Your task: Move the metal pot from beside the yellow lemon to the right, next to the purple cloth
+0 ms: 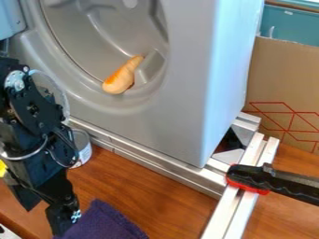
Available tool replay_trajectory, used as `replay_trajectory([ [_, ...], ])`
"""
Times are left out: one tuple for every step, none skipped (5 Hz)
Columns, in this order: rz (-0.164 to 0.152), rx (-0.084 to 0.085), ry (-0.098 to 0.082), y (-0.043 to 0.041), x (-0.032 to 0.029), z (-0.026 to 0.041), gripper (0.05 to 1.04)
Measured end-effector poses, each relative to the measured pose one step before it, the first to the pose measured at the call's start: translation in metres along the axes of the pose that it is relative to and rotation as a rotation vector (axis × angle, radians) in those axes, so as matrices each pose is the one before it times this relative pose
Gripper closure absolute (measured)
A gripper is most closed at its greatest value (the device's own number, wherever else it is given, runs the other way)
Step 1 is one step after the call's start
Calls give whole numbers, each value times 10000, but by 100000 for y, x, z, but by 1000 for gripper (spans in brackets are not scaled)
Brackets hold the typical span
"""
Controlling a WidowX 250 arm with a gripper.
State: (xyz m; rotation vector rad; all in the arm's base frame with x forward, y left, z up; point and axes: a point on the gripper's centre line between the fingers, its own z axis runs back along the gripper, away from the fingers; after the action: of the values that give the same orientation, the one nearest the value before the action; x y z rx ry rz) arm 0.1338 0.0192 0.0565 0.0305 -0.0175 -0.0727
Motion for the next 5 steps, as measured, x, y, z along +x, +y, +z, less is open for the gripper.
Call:
replay_trajectory([
  [-83,-51,69,-71,-148,-135,83],
  [26,-601,-641,2230,998,1036,83],
  [98,-121,-429,2215,1571,936,83],
  [-181,-73,-39,2155,1801,-757,83],
  [-447,70,-67,2477,1436,-1294,83],
])
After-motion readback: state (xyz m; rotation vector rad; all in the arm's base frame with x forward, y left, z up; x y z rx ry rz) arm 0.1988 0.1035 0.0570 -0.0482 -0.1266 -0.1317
